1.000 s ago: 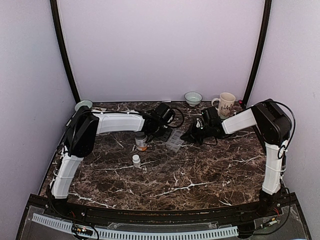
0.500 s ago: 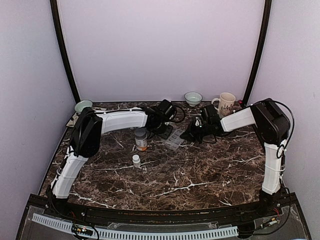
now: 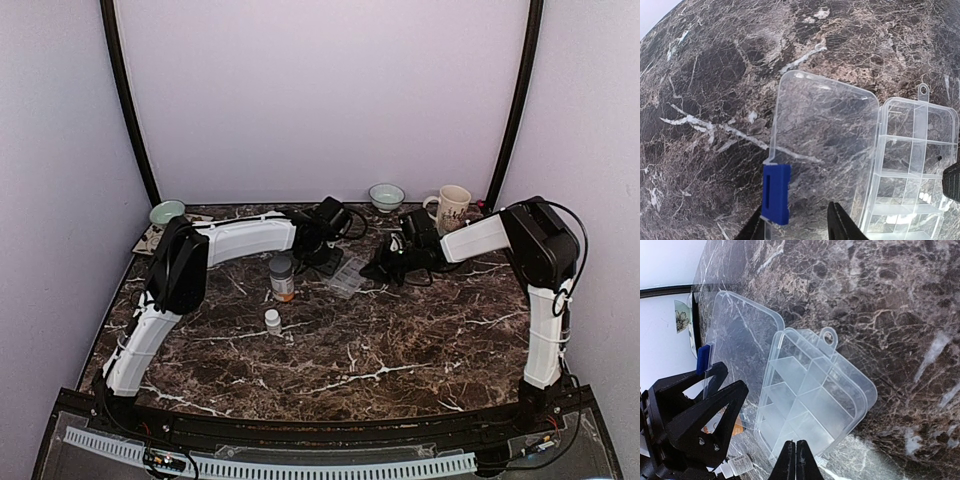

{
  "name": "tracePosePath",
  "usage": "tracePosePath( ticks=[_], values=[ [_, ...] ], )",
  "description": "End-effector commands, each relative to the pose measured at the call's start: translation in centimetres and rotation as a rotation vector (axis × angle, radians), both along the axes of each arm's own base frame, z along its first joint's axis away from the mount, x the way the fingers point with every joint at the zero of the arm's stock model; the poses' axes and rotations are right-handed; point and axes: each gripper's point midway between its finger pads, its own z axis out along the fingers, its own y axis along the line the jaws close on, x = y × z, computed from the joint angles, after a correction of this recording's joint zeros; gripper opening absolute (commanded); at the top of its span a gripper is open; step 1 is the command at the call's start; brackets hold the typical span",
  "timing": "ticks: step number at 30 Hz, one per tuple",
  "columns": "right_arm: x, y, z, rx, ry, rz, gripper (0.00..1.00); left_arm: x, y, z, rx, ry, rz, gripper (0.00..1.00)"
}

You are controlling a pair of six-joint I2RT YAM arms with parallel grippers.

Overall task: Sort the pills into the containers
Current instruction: Adjust the lid of the pill container at the center of the board.

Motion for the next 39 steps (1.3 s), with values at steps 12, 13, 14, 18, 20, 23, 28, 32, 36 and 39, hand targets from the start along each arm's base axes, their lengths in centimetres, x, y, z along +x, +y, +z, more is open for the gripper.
tracePosePath(
  ticks=[12, 13, 14, 18, 20, 23, 28, 32, 36, 39],
  values=[
    [0.1, -1.0, -1.5, -0.069, 0.035, -0.02, 0.07, 0.4, 3.4, -1.5, 0.116, 0.039, 0.074, 0.47],
    [0.1, -1.0, -1.6, -0.07, 0.034, -0.02, 0.08, 0.5, 3.6, -1.4, 0.118, 0.035, 0.077, 0.47],
    [0.1, -1.0, -1.6, -0.071, 0.036, -0.02, 0.08, 0.5, 3.7, -1.3, 0.117, 0.033, 0.081, 0.48],
    [0.1, -1.0, -1.8, -0.076, 0.039, -0.018, 0.1, 0.8, 3.9, -1.0, 0.121, 0.026, 0.087, 0.49],
    [0.1, -1.1, -1.9, -0.081, 0.04, -0.016, 0.11, 0.8, 4.1, -1.0, 0.128, 0.022, 0.092, 0.5],
    [0.0, -1.1, -2.1, -0.082, 0.045, -0.017, 0.12, 0.8, 4.2, -1.1, 0.132, 0.023, 0.092, 0.5],
    [0.0, -1.2, -2.2, -0.086, 0.044, -0.016, 0.13, 0.9, 4.3, -0.7, 0.137, 0.014, 0.095, 0.5],
    [0.0, -1.3, -2.1, -0.095, 0.037, -0.015, 0.14, 0.9, 4.2, -0.8, 0.13, 0.018, 0.092, 0.5],
    [0.1, -1.5, -1.7, -0.109, 0.021, -0.013, 0.15, 0.7, 4.0, -1.0, 0.116, 0.028, 0.09, 0.5],
    [0.4, -1.6, -0.9, -0.12, -0.008, -0.013, 0.16, 0.8, 3.9, -0.8, 0.111, 0.025, 0.091, 0.5]
  ],
)
